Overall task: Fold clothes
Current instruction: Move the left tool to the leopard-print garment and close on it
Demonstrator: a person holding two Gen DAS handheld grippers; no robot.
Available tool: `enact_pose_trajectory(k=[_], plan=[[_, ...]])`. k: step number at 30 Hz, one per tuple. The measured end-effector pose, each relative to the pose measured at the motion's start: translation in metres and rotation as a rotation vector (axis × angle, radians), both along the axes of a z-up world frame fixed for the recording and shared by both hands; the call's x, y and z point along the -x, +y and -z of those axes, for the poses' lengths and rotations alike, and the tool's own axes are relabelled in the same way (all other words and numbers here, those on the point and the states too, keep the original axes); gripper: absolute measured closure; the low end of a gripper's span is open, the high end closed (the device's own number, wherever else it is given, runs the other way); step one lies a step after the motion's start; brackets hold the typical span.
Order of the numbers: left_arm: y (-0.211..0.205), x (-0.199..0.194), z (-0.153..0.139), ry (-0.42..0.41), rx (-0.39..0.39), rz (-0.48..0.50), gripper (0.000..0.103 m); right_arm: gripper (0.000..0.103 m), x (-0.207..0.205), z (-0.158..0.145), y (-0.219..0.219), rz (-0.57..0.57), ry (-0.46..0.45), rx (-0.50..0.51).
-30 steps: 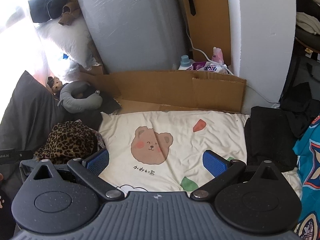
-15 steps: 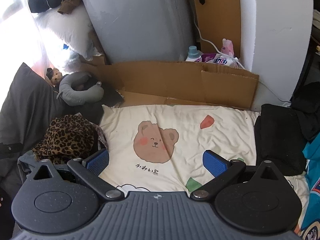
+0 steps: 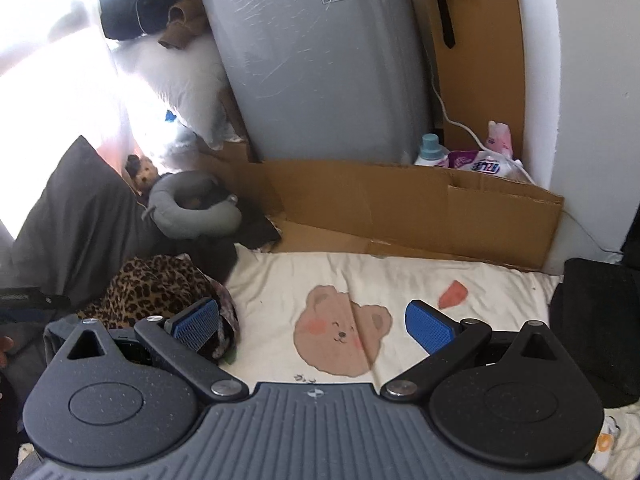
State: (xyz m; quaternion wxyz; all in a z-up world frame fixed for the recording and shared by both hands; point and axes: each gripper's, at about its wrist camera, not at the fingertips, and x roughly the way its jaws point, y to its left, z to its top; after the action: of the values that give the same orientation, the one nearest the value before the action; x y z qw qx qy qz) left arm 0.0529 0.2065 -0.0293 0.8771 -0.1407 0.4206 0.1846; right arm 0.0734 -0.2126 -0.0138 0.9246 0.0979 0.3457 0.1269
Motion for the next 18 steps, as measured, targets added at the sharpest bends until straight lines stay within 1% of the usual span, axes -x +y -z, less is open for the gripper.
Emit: enact_pose_trajectory(k=[3,5,13,15,18], plan=[[0.014,-0.005,0.012,-0.004,-0.014,-0.026,0.008,0.000,-0.006,0.009,-0.001,-0.016,0.000,-0.021],[0.025,-0.008,0.021,-0.003,-0.009,-0.055,0.008,0.000,-0.008,0.016,0.000,-0.014,-0.009,-0.033],[0.064,-0.024,0.073,0.042,0.067,-0.141,0.004,0.000,-0.014,0.049,0.008,-0.031,0.004,-0.089],[0.071,-0.026,0.086,0.052,0.087,-0.170,0.004,0.000,-0.017,0.055,0.010,-0.030,0.019,-0.099],[0.078,-0.029,0.102,0.045,0.113,-0.211,0.004,0.000,-0.021,0.066,0.014,-0.024,0.048,-0.103]])
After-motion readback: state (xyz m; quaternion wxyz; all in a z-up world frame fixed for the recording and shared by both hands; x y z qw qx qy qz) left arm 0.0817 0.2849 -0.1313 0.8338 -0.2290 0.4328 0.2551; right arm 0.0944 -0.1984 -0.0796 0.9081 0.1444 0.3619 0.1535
